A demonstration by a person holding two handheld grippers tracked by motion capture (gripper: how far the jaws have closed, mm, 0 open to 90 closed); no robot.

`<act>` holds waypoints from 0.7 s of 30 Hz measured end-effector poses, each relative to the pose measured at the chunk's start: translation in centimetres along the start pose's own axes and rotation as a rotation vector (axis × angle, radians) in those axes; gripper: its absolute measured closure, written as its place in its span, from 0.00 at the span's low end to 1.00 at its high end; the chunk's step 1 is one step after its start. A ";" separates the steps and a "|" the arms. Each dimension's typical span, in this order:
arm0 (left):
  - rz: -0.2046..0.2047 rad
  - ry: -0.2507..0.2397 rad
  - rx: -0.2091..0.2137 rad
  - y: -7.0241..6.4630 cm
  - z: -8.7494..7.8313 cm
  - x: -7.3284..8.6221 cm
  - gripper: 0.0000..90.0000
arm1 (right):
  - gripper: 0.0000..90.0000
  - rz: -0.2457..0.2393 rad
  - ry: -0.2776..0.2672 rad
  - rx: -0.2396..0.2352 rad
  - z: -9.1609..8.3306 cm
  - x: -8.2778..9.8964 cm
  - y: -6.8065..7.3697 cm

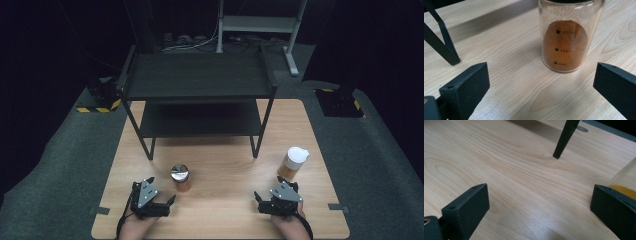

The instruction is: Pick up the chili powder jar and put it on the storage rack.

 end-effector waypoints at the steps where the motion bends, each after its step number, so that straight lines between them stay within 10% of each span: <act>1: 0.002 0.001 0.002 0.0 0.0 0.0 0.01 | 0.01 0.006 -0.004 -0.001 0.0 0.0 -0.1; 21: 0.022 0.005 0.014 -0.3 0.0 -0.1 0.01 | 0.01 0.014 -0.010 0.002 -0.3 0.2 -0.1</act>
Point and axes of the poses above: each handheld gripper's, and its own axes: z roughly forward along the jaws, x roughly out of its underside, y roughly to its left, the point moved 6 cm from there along z, roughly forward along the jaws, and after that the axes turned 1 degree about z, right-handed, at the moved point
